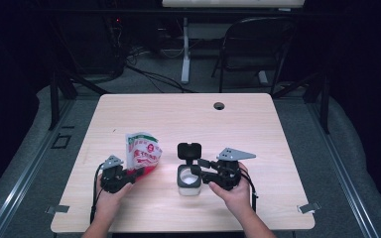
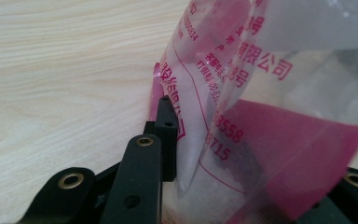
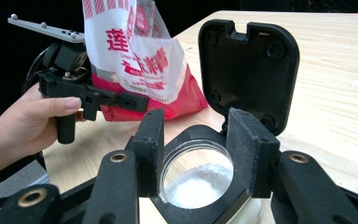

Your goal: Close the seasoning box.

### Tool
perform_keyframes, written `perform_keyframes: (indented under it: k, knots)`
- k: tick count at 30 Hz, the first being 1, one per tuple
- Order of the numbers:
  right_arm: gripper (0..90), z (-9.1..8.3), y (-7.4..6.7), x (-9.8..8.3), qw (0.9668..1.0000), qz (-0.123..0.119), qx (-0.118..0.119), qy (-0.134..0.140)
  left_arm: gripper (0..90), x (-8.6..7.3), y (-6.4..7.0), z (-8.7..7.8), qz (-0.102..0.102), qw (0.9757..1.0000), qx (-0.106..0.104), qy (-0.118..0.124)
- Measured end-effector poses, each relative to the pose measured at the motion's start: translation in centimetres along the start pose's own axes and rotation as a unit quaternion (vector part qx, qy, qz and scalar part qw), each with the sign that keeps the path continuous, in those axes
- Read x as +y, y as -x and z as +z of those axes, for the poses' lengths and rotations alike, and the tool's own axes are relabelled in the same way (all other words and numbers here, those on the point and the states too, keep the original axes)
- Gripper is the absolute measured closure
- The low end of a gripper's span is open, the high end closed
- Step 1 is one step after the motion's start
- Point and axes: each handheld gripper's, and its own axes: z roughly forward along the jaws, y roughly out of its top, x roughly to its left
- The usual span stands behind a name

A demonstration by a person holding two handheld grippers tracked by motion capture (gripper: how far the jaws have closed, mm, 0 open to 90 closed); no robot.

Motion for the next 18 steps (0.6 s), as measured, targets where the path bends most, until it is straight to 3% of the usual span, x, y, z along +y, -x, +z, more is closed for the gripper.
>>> perform_keyframes:
  k: [8, 18]
  knots:
    - [56.5, 0.0, 0.0, 0.0, 1.0000, -0.001, -0.001, 0.000, 75.4, 0.0, -1.3, -1.0, -0.032, 0.9988, 0.024, 0.027]
    - [56.2, 0.1, 0.0, -0.1, 1.0000, 0.001, -0.003, -0.001, 75.3, -0.3, -3.1, -2.4, -0.066, 0.9937, 0.065, 0.063]
